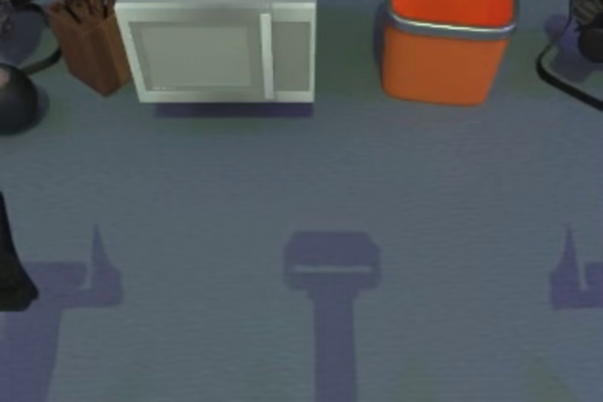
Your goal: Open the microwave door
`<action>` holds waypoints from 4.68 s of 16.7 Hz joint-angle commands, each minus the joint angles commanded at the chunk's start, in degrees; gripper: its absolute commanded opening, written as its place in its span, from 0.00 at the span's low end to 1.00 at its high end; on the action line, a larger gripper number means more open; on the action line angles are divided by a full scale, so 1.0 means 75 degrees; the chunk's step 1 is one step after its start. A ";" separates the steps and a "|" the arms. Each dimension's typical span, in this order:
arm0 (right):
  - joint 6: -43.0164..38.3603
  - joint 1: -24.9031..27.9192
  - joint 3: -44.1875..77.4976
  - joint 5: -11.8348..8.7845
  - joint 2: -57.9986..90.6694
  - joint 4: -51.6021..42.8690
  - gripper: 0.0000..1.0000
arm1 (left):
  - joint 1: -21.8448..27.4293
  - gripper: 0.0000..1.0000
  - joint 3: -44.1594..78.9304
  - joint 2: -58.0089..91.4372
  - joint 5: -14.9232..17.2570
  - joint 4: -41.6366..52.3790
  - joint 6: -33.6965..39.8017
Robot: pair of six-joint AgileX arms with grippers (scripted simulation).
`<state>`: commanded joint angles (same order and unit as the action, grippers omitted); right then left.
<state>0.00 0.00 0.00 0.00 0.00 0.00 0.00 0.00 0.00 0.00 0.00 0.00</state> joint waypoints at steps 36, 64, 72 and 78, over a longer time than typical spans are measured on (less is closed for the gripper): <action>0.0000 0.0000 0.0000 0.0000 0.0000 0.0000 1.00 | 0.4624 1.00 1.1640 1.4717 -0.2843 0.4136 0.3892; 0.0000 0.0000 0.0000 0.0000 0.0000 0.0000 1.00 | 0.4167 0.00 1.2226 1.6382 -0.2544 0.2921 0.3469; 0.0000 0.0000 0.0000 0.0000 0.0000 0.0000 1.00 | 0.4430 0.00 1.1637 1.6043 -0.2505 0.2893 0.3546; 0.0000 0.0000 0.0000 0.0000 0.0000 0.0000 1.00 | 0.4418 0.00 1.1199 1.5715 -0.2701 0.2634 0.3685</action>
<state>0.00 0.00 0.00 0.00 0.00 0.00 33.14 83.99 117.86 -20.26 19.76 27.64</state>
